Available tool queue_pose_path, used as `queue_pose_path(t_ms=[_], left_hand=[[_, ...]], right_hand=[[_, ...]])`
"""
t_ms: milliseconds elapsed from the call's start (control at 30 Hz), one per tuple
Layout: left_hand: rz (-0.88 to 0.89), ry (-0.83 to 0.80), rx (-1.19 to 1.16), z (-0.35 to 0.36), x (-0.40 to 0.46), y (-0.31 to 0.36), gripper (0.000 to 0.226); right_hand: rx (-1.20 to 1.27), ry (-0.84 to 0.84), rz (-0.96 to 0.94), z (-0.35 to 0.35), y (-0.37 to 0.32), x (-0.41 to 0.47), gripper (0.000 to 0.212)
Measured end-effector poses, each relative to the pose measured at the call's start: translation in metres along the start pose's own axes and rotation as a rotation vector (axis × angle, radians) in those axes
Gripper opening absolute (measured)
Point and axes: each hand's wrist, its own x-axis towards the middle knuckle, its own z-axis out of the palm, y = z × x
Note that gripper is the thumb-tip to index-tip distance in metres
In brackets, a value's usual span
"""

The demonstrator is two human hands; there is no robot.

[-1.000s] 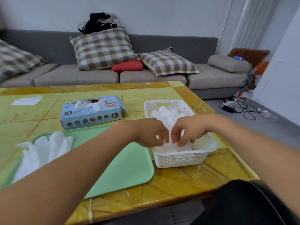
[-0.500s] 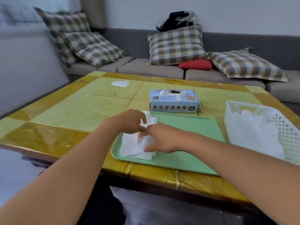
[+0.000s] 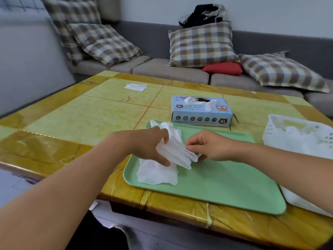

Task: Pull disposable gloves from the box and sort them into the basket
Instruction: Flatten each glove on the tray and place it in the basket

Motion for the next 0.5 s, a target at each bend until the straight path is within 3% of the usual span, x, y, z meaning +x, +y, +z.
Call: queue_pose_path(t_ms=[133,300,467,500], left_hand=[[-0.075,0.064,0.052,-0.001,0.019,-0.008,0.077],[-0.139,0.022,0.051,-0.003,0.026,-0.016,0.092],[-0.172,-0.024,0.031,-0.001,0.028,-0.023,0.107],[-0.172,-0.058,0.054,-0.005,0.026,-0.021,0.111]], right_hand=[[0.009,-0.11,0.039,-0.013,0.006,-0.004,0.024],[0.171,-0.181,0.07,-0.029,0.016,-0.013,0.026],[0.187,-0.41,0.172,-0.064,0.012,-0.041,0.023],[0.267,-0.39,0.179,-0.071,0.013,-0.051,0.022]])
